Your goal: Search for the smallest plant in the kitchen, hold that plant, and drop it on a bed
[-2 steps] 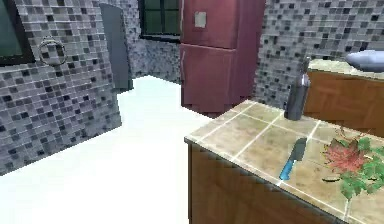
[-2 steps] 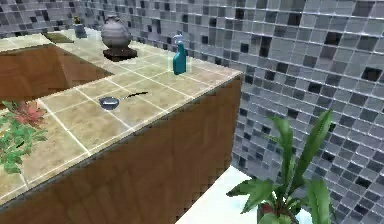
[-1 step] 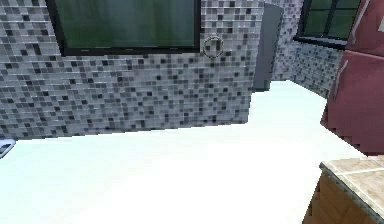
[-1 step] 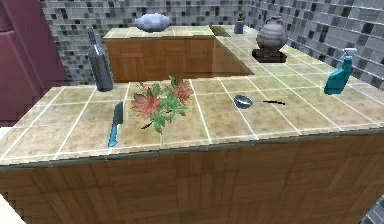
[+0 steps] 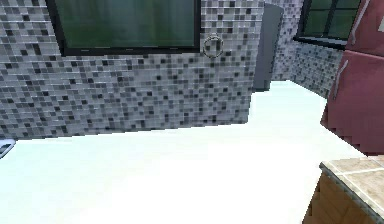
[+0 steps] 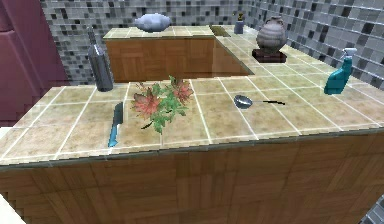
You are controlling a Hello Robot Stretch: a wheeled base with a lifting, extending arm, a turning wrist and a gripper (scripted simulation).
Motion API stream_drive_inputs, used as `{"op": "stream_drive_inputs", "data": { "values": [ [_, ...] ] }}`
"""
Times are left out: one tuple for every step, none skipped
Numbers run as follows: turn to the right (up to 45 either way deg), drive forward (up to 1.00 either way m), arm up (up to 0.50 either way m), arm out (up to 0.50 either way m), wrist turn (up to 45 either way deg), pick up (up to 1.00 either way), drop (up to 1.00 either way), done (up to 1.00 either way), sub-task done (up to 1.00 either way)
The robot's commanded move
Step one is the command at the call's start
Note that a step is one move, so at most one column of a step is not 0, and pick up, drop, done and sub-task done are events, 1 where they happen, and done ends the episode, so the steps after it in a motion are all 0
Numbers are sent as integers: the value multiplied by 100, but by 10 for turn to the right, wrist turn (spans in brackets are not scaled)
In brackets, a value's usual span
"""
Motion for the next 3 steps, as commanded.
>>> {"op": "stream_drive_inputs", "data": {
  "values": [
    [0, 0, 38, 0, 0, 0, 0, 0, 0],
    [0, 0, 0, 34, 0, 0, 0, 0, 0],
    [0, 0, 0, 0, 450, 0, 0, 0, 0]
  ]
}}
